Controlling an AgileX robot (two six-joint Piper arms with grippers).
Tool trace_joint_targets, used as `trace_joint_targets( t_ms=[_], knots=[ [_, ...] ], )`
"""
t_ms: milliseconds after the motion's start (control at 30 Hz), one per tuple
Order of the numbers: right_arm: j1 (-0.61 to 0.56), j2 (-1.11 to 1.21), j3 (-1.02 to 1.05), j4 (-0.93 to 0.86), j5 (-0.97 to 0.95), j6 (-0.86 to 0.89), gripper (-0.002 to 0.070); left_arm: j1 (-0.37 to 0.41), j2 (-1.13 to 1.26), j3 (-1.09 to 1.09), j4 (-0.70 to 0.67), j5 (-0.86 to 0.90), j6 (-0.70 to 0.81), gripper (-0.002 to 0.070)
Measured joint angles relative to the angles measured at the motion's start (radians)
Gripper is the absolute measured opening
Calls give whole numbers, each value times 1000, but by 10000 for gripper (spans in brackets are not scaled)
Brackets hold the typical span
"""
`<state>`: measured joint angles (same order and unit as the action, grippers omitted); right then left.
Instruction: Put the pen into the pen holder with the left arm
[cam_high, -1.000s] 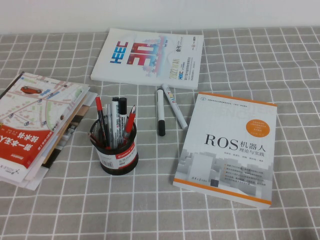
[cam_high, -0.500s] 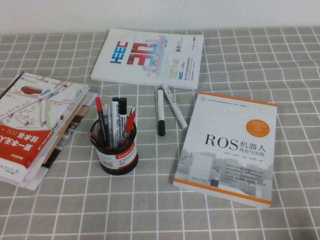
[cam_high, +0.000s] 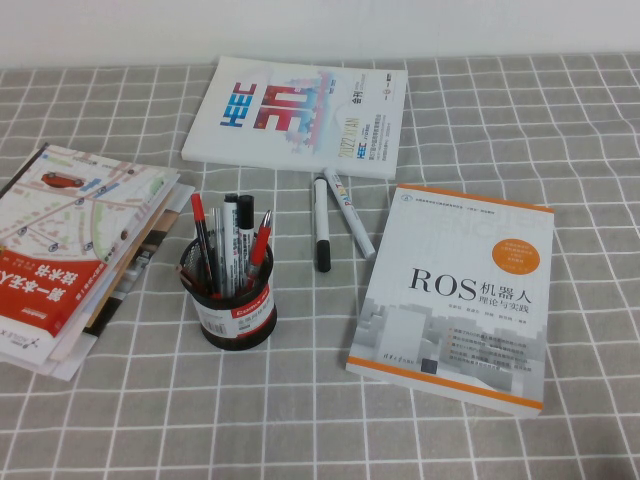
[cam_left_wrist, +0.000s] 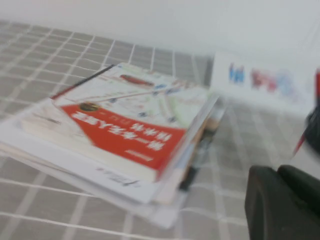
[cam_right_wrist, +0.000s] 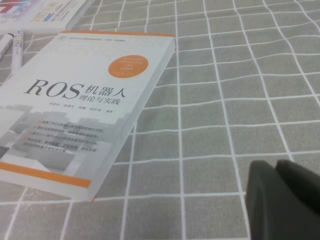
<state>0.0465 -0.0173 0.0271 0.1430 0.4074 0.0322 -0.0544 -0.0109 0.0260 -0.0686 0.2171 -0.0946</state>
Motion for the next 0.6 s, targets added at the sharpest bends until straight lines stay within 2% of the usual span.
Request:
trace_joint_targets(
  t_ms=[133,467,600],
  knots=[
    [0,0,0,0,0,0,-15,0,0,0,-43,-25,-127,0],
    [0,0,0,0,0,0,-15,0,0,0,-104,-48,-222,0],
    [0,0,0,0,0,0,-15,0,56,-76,-113,30,-226,0]
  ],
)
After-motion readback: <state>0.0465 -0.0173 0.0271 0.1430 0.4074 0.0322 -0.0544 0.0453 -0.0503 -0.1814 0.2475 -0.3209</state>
